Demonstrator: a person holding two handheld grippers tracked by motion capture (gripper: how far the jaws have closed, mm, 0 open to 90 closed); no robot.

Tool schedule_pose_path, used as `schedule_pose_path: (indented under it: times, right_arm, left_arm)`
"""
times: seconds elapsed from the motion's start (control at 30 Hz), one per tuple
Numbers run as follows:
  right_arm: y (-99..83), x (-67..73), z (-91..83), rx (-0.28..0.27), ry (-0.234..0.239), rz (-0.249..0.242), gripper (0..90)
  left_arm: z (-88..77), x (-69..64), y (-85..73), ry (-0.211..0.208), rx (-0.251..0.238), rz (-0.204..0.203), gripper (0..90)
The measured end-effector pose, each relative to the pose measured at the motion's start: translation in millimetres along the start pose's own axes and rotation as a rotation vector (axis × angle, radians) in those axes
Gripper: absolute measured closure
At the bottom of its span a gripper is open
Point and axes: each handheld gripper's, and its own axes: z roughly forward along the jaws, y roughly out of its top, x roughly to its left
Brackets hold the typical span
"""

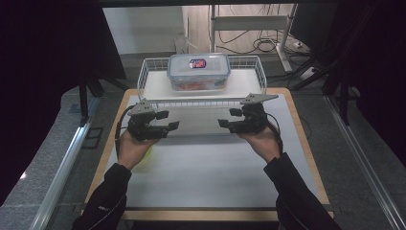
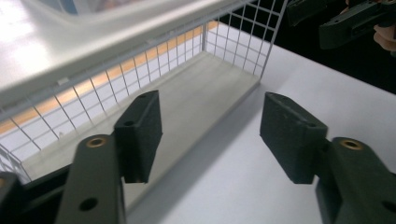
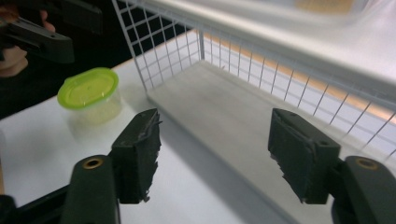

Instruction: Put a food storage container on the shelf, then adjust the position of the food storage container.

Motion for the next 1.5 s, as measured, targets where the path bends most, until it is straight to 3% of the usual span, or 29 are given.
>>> schedule_pose_path:
  times: [0.27, 0.43, 0.67, 0.87, 1.03, 1.2, 1.33, 1.5]
  right_arm:
    - [-24.2, 4.8, -3.4, -0.006, 0.010, 0.003, 22.4]
    - [-40.0, 9.4, -4.7, 0.004, -0.009, -0.007, 14.4]
    - [-65.1, 17.0, -8.3, 0.015, -0.016, -0.003, 8.3]
    - [-92.8, 25.2, -15.4, 0.013, -0.023, -0.008, 6.3]
    - [-106.8, 31.2, -20.6, 0.024, -0.030, -0.017, 6.2]
    - [-122.2, 36.7, -24.0, 0.055, -0.035, -0.022, 6.2]
    - [-137.2, 35.5, -21.4, 0.121, -0.066, -0.056, 6.2]
    - [-138.9, 31.2, -20.0, 0.119, -0.062, -0.038, 6.5]
  left_arm:
    - [-2.6, -17.2, -23.6, 0.028, 0.024, 0.032, 26.5]
    - [-5.7, -25.2, -42.8, 0.045, 0.027, 0.024, 20.3]
    - [-8.3, -29.4, -71.8, 0.022, 0.045, -0.022, 11.9]
    - [-13.7, -39.9, -94.7, 0.042, 0.049, -0.010, 5.4]
    - [-14.1, -46.4, -103.7, 0.059, 0.044, 0.016, 3.8]
    - [-9.0, -48.8, -114.8, 0.098, 0.107, 0.046, 2.6]
    - [-4.2, -49.4, -116.0, 0.103, 0.142, 0.054, 1.5]
    - [-3.5, -46.6, -115.2, 0.119, 0.160, 0.047, 5.6]
